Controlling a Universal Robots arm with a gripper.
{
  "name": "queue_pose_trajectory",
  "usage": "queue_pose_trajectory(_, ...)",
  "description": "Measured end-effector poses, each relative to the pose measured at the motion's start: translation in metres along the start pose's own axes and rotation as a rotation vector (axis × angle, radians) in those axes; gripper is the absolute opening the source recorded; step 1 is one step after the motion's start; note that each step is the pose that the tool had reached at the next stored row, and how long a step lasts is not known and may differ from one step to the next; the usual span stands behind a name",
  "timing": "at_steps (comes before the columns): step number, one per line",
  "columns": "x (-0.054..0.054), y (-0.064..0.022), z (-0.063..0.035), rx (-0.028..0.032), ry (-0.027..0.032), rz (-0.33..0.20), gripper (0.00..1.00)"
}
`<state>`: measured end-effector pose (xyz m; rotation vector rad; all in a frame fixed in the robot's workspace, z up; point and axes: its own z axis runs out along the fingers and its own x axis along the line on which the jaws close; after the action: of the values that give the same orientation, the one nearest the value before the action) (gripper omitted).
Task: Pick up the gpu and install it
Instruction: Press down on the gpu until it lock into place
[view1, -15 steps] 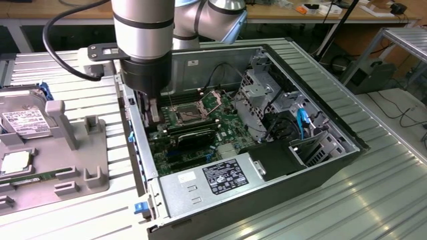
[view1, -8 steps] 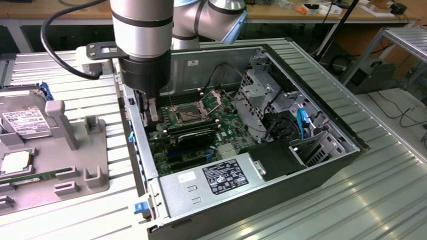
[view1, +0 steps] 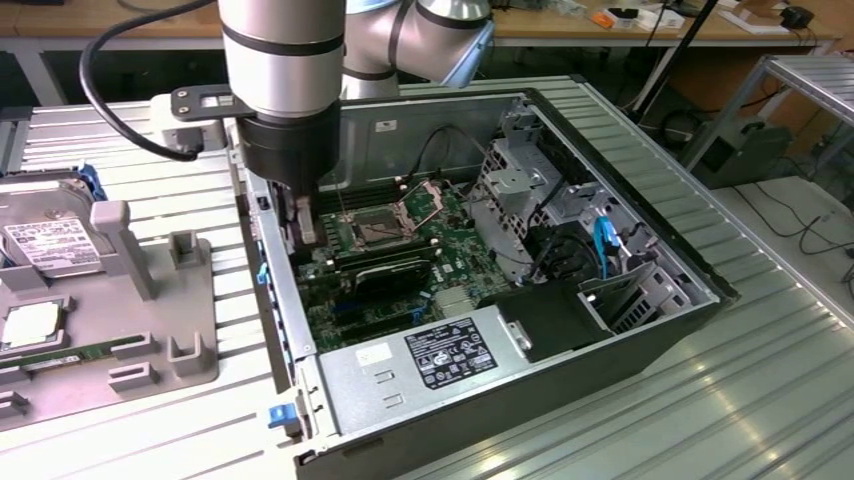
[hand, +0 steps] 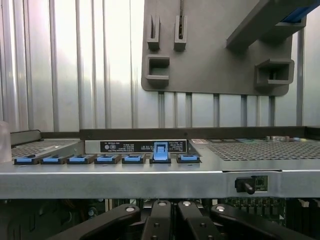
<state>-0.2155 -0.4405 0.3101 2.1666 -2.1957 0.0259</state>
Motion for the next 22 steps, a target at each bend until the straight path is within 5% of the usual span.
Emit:
queue_pose_trajectory(13, -0.001, -0.0031, 0.006, 0.0011, -0.001, 0.0, 0.11)
queue_pose_trajectory(22, -0.001, -0.0285, 0.0042, 0.0005, -0.0001, 0.0, 0.11)
